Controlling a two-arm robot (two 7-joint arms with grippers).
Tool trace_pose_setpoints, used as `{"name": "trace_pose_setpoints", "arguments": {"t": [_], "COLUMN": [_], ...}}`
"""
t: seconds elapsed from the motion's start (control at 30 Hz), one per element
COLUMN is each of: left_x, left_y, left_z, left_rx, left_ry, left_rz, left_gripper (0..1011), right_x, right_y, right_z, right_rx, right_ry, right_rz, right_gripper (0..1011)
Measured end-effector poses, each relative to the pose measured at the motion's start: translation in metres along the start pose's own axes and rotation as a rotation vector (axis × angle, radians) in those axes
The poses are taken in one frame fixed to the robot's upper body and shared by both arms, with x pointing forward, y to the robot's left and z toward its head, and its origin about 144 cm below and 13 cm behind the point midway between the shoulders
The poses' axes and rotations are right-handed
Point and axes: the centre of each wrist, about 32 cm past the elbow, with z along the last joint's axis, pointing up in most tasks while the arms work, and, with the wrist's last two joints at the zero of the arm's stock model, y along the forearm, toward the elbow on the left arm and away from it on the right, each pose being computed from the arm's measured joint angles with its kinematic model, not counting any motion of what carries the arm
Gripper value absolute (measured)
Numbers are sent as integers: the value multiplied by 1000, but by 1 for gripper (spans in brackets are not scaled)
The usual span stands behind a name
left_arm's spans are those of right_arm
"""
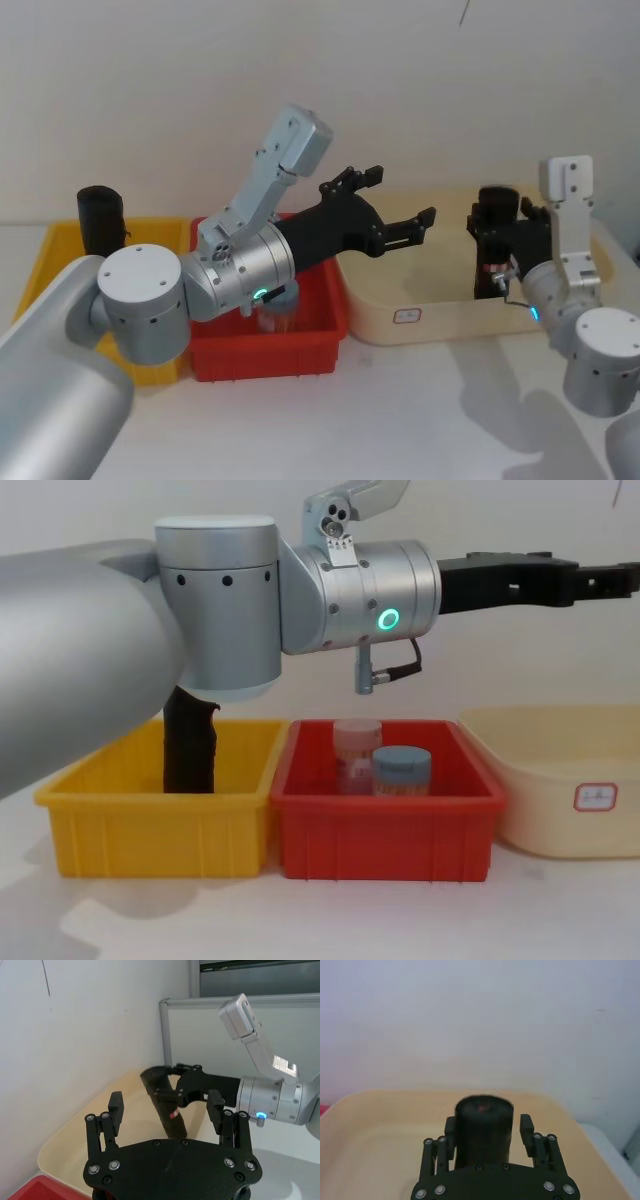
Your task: Pick up the garbage bag with the one hand and transfer it to the other hand.
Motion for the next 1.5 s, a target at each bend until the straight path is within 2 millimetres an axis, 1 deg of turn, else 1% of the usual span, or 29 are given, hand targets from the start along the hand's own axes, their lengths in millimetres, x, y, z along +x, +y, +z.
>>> {"name": "trace_pose_setpoints", "arguments": {"t": [0.03,0.07,0.2,0.37,0.53,0.63,0.87,1.07,1.5], "left_x": [0,0,-2,-4,-8,-10,-18,-25,-43], "left_y": [0,1,4,11,22,30,49,68,109], "left_z": [0,0,1,2,3,4,6,8,11], "left_rx": [0,-1,-4,-9,-10,-10,-5,6,38], "left_ry": [0,-1,-8,-25,-45,-57,-82,-106,-156], "left_rz": [1,5,26,65,124,163,256,348,547], "left_gripper": [1001,1001,1001,1001,1001,1001,1001,1001,1001], "right_x": [1,3,7,8,4,-2,-12,-25,-53], "right_y": [0,1,2,0,-3,-8,-15,-23,-42], "right_z": [0,2,6,15,22,26,30,31,29], "right_rx": [0,4,18,68,105,129,143,130,38], "right_ry": [-2,-11,-35,-70,-94,-110,-135,-169,-212], "right_rz": [-2,-5,-8,4,34,73,147,241,463], "right_gripper": [735,785,894,1001,1001,1001,1001,1001,1001]}}
